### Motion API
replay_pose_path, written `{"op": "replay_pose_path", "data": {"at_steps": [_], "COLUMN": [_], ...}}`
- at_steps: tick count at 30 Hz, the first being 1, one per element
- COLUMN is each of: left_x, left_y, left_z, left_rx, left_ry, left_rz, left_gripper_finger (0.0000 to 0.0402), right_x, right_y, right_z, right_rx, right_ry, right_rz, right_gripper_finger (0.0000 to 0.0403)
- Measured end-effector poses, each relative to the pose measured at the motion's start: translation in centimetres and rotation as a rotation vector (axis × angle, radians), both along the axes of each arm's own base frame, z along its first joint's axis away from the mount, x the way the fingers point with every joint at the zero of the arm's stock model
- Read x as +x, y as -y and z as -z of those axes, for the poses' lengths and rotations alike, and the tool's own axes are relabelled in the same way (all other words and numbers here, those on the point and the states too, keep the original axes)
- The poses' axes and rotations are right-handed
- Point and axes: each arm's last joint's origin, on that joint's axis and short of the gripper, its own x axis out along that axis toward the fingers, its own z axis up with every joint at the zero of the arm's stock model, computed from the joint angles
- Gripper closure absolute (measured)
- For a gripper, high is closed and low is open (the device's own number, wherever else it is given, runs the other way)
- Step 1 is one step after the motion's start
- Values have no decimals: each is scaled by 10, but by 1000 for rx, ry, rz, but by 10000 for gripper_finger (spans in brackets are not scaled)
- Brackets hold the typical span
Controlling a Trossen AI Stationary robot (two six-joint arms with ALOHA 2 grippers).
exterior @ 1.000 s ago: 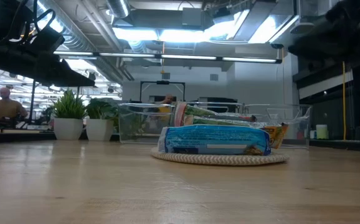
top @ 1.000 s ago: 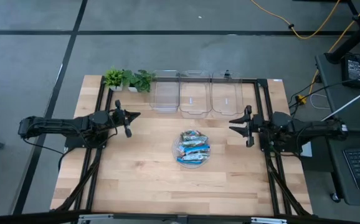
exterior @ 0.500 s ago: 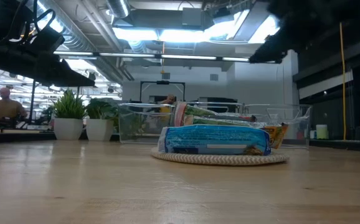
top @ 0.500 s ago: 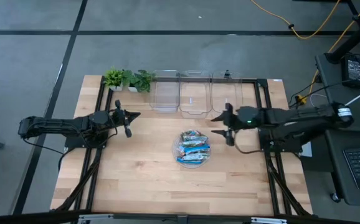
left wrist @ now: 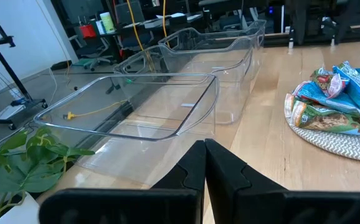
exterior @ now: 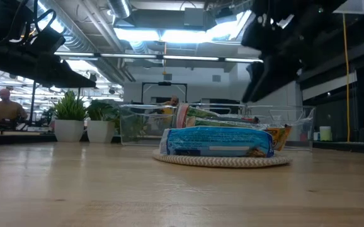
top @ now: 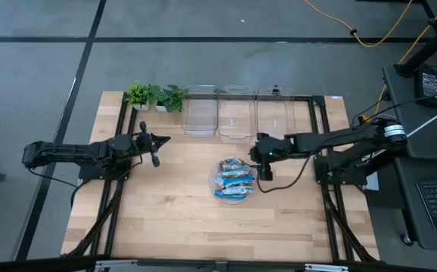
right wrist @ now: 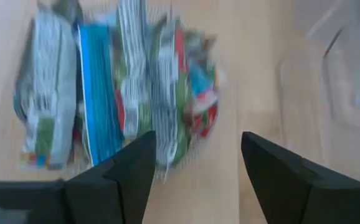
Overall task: Pick and place Granola Bars by type
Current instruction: Put the red granola bar into the right transparent bin
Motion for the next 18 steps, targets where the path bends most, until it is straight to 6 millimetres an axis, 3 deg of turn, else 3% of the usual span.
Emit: {"op": "replay_pose_path", "data": {"at_steps": [4, 18], "left_x": [0, 0], "left_y": [0, 0], "left_z": [0, 0], "left_rx": [0, 0], "left_ry": [0, 0], "left_rz": [0, 0], "left_gripper_finger": [398, 398], "right_x": [-3, -2], "right_y": [0, 0], "right_z": [10, 18], "right_rx": [14, -1], "right_ry": [-89, -138], "right_rz": [23, 0], "right_gripper_finger": [164, 164]}}
